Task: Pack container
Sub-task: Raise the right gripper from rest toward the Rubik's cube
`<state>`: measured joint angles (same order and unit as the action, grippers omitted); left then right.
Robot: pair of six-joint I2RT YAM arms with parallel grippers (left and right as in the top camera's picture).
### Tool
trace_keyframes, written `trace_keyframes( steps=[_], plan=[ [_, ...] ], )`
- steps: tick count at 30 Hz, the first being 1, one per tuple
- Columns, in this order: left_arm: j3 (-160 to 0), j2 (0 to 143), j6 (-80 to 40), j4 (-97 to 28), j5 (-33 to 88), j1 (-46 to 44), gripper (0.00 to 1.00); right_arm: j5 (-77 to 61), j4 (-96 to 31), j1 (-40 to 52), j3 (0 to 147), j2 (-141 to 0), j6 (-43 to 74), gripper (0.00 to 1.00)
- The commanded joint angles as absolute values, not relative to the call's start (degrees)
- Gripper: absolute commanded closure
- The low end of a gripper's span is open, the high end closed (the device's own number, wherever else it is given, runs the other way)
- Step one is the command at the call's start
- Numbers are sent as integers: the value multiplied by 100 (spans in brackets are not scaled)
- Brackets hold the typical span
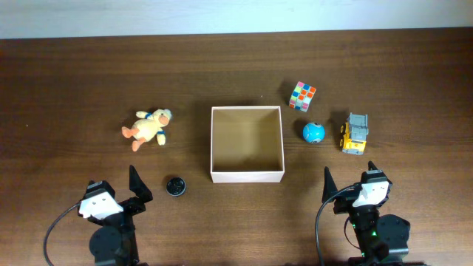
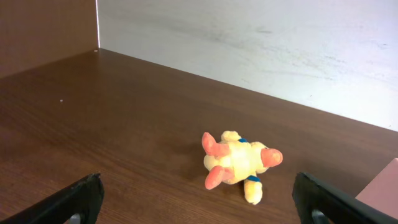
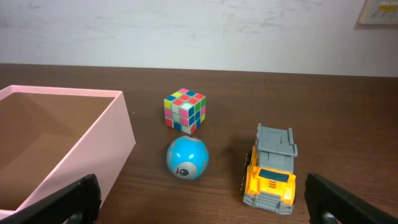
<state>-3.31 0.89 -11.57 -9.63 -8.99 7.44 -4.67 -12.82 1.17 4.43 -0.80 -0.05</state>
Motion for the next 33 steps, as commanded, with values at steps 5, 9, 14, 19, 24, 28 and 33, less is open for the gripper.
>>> trace_keyframes(
  steps=[5, 9, 14, 19, 24, 28, 33],
  plan=[
    [-281, 34, -1063, -926, -858, 718, 1, -541, -1194, 154, 386, -21, -21, 1],
    [-281, 34, -1063, -926, -858, 718, 1, -589, -1194, 154, 386, -21, 5, 1],
    [-281, 34, -1063, -926, -858, 718, 1, -587, -1197, 154, 386, -21, 3, 1],
    [-281, 34, -1063, -926, -858, 718, 1, -580, -1170, 154, 386, -21, 1, 1],
    [-281, 34, -1063, -926, -858, 718, 1, -558, -1194, 152, 493, -23, 16, 1],
    [-281, 34, -1063, -926, -858, 718, 1, -434, -1483, 143, 923, -242, 290, 1],
    [-281, 34, -1063, -926, -858, 718, 1, -401, -1680, 143, 1855, -1229, 346, 1]
  ],
)
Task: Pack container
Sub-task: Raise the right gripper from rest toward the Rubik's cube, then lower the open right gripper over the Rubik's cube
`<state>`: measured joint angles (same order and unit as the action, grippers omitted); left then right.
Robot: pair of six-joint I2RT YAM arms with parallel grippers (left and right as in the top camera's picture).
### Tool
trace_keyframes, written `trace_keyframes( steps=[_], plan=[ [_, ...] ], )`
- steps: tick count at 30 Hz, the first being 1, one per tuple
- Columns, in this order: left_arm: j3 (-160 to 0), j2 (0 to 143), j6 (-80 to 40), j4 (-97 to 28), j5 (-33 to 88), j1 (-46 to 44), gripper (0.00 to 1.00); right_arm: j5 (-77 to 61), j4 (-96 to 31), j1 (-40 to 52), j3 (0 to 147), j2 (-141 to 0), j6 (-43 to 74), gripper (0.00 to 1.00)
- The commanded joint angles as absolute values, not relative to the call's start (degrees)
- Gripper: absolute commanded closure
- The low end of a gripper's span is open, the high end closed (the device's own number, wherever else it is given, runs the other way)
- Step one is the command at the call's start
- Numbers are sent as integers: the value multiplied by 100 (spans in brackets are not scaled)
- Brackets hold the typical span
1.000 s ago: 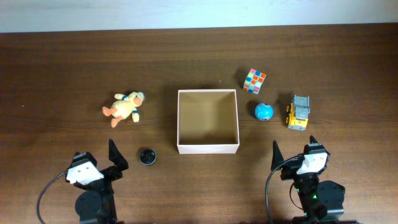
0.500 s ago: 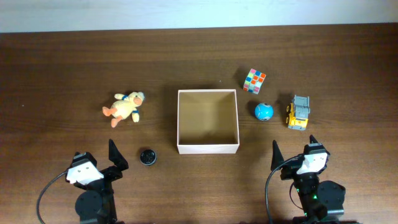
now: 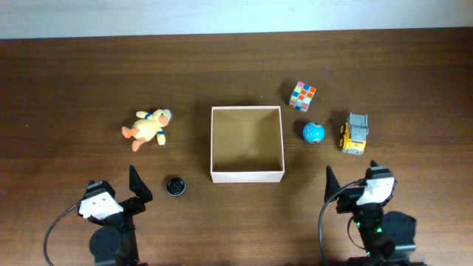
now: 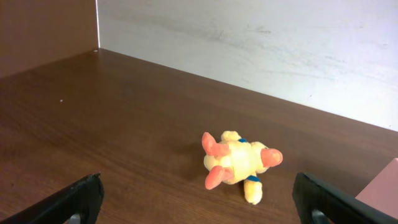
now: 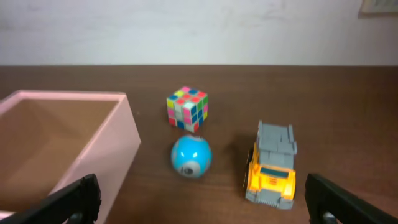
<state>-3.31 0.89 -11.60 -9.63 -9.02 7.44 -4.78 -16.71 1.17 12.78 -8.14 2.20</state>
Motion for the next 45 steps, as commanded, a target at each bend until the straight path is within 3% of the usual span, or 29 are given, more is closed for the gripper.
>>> trace_keyframes(
  steps=[1, 6, 16, 19, 24, 36, 45],
  plan=[
    [-281, 34, -1063, -926, -858, 718, 1, -397, -1756, 143, 2161, -1584, 346, 1],
    [-281, 34, -1063, -926, -858, 718, 1, -390, -2403, 143, 3859, -3575, 344, 1],
    [-281, 34, -1063, -926, -858, 718, 1, -447, -5999, 80, 8748, -7815, 346, 1],
    [-281, 34, -1063, -926, -858, 718, 1, -836, -6536, 73, 9706, -8663, 344, 1],
    [-281, 34, -1063, -926, -858, 718, 1, -1509, -6180, 73, 9944, -9478, 362, 1],
    [-281, 34, -1063, -926, -858, 718, 1, -1437, -4449, 73, 9944, -11093, 2158, 1],
    [-281, 34, -1063, -926, -858, 718, 1, -777, -4416, 80, 9944, -11649, 2587, 0]
  ],
)
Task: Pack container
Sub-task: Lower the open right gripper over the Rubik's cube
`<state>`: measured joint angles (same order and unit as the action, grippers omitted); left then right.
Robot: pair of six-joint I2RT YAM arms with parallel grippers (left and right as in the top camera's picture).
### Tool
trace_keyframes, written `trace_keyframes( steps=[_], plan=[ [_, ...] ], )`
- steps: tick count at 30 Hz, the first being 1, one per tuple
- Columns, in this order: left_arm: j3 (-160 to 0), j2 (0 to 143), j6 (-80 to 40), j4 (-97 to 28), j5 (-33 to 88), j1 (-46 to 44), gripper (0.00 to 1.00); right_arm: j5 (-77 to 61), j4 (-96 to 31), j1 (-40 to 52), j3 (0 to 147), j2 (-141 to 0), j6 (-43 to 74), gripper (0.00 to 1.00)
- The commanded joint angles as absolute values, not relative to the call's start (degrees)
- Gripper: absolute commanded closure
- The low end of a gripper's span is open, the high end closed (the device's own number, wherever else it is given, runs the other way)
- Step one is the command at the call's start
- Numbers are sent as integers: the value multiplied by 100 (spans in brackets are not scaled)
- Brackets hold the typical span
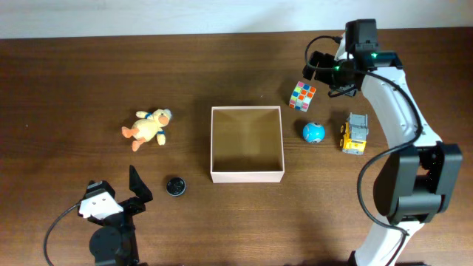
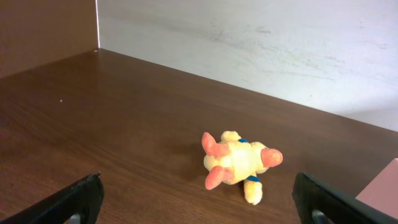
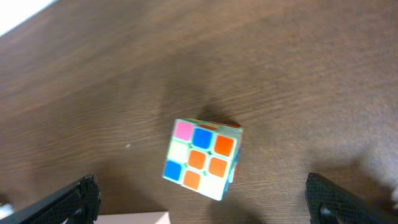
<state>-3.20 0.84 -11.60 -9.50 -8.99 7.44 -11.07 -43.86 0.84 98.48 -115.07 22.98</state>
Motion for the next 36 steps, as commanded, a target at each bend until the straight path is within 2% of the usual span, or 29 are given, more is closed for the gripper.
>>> trace_keyframes(
  steps=[1, 10, 18, 36],
  plan=[
    [-281, 34, -1063, -926, -858, 718, 1, -770, -4431, 80, 9944, -11662, 2622, 0],
    [-281, 34, -1063, -926, -858, 718, 1, -751, -4322, 530, 9944, -11942, 3074, 0],
    [-281, 34, -1063, -926, -858, 718, 1, -51, -4244, 1096, 9944, -12226, 3706, 0],
    [-281, 34, -1063, -926, -858, 718, 1, 248, -4300, 923, 9944, -12328, 3942, 3]
  ],
)
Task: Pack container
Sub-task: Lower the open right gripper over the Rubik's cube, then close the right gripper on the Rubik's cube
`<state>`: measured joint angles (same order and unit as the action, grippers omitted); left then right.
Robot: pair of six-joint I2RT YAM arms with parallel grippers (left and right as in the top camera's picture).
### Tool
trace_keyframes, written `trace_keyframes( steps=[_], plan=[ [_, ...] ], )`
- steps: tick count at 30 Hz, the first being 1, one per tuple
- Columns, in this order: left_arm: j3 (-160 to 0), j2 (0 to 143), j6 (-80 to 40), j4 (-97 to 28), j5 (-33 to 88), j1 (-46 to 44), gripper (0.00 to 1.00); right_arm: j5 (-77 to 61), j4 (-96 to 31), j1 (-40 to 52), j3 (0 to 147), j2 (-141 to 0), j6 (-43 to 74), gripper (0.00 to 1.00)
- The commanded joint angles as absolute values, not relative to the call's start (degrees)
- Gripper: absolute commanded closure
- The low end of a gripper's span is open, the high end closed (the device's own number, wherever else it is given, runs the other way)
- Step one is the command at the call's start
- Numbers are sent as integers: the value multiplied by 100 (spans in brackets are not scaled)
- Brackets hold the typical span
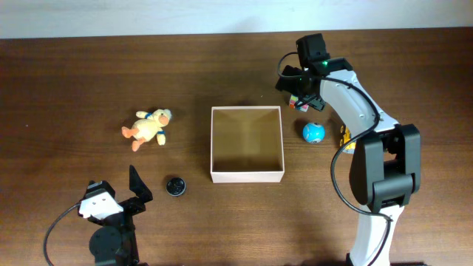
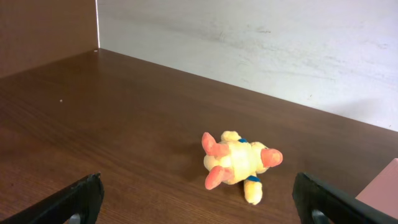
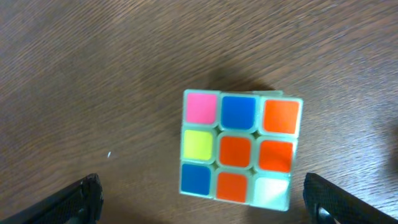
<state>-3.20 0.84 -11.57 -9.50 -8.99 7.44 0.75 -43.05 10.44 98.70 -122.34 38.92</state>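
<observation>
An open cardboard box (image 1: 247,176) stands at the table's middle, nothing showing inside. My right gripper (image 3: 202,205) hangs open right above the colourful puzzle cube (image 3: 239,151), one finger off each side, not touching it. In the overhead view the gripper (image 1: 301,92) covers most of the cube. A blue ball (image 1: 313,132) lies right of the box. The yellow toy truck (image 1: 344,134) peeks from behind the right arm. A yellow plush duck (image 1: 148,127) lies left of the box, and the left wrist view shows the duck (image 2: 237,163) ahead of my open left gripper (image 2: 199,205).
A small black round object (image 1: 175,185) sits near the box's front left corner. The right arm (image 1: 355,111) stretches across the right side over the truck. A pale wall (image 2: 261,37) runs behind the table's far edge.
My right gripper has shifted left and come lower over the puzzle cube, which now looks bigger and centred in the right wrist view. The left arm and the toys are unchanged.
Both arms first rested at the front edge, grippers open, the right one facing cube, ball and truck. The right wrist then sat slightly higher. Later that arm was stretched to the far right near the cube. Now it hovers open straight above the cube.
</observation>
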Motion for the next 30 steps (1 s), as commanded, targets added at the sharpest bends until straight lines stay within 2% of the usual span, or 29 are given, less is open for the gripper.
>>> trace_keyframes(
  steps=[1, 3, 8, 30],
  plan=[
    [-281, 34, -1063, -926, -858, 718, 1, 270, -4294, 888, 9944, -12328, 3924, 3],
    [-281, 34, -1063, -926, -858, 718, 1, 283, -4259, 827, 9942, -12328, 3806, 4],
    [-281, 34, -1063, -926, -858, 718, 1, 285, -4222, 735, 9942, -12328, 3514, 16],
    [-281, 34, -1063, -926, -858, 718, 1, -89, -4093, 753, 9889, -12654, 3039, 16]
  ],
)
